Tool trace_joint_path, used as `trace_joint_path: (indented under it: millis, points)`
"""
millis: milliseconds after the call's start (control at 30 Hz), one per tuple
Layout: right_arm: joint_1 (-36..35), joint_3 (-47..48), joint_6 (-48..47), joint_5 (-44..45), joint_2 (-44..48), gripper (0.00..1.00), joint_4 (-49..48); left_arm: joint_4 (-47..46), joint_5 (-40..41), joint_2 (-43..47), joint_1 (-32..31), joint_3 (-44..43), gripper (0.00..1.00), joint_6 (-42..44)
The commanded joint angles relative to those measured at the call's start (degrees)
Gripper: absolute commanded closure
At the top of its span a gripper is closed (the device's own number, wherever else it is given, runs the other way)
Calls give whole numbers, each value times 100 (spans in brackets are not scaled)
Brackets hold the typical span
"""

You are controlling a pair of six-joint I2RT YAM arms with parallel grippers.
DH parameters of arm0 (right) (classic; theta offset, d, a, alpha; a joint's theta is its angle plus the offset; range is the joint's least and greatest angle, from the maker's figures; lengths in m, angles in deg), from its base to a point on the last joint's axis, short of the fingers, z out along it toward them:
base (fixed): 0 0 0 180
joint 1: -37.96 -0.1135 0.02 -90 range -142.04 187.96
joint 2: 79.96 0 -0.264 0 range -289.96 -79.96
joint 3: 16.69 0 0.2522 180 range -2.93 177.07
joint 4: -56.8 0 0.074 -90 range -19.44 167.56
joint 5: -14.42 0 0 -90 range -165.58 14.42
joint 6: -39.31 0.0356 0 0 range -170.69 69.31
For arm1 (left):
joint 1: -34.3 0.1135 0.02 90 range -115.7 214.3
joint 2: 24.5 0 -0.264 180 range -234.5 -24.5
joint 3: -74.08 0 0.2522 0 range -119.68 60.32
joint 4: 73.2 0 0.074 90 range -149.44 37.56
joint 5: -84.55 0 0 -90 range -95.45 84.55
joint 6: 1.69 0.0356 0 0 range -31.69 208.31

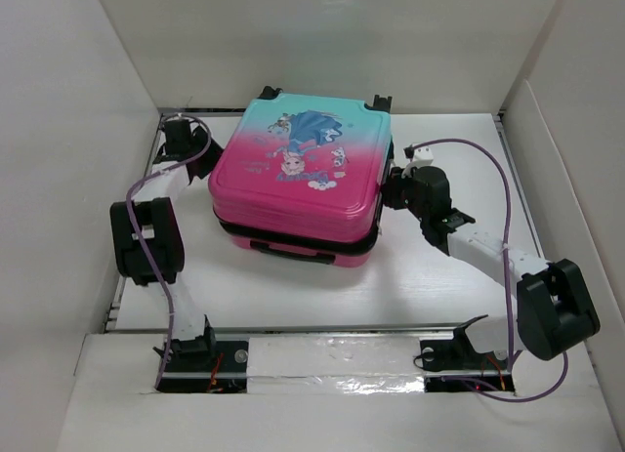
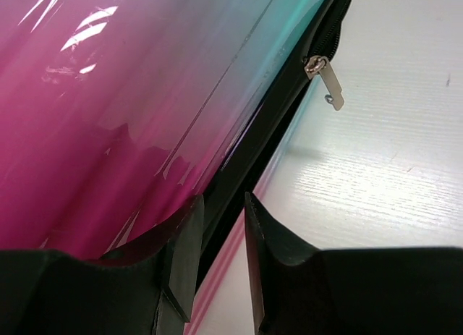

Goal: Pack the luggage

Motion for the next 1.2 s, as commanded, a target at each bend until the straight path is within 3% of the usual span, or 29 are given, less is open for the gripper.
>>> trace_joint_path:
  millis: [0,233,367,433,533,700,733,767,800,833,967,1033,1167]
  points:
    - [-286,137,79,-770,41,63,-324,-338,-1298,1121,-560,147,50,-224]
    - [-357,14,298,-1412,50,60,-816,-505,-1827,1913,-1211,-1,50,-690]
    - [-242,-39,447,-1641,50,54,-1027,-619,-1976,2334,-1212,-2,50,-918]
    - [-102,-152,544,-1633,129,52,-1045,-219,-1723,2405,-1212,-168,50,-639]
    - [56,-372,510,-1475,531,46,-958,276,-940,2484,-653,-258,49,-119]
    - [390,-1005,448,-633,1578,36,-492,-118,-274,2687,255,594,47,-197]
    - [530,-1084,439,-535,1719,38,-457,-127,-158,2643,326,639,46,-189]
    - [609,-1137,448,-499,1851,77,-422,-119,-139,2486,466,648,46,-206]
    - [697,-1086,387,-499,1843,93,-186,-110,-183,2398,545,666,46,-233]
    - [759,-998,334,-499,1791,100,-36,-171,-279,2284,625,683,46,-294]
    - [944,-454,114,-525,1054,100,238,-242,-886,1425,977,457,46,-523]
    - [997,-7,114,-595,424,100,282,527,-667,958,977,-210,46,-85]
    - [1050,847,131,-1131,-729,100,238,883,-790,-2,872,-670,46,321]
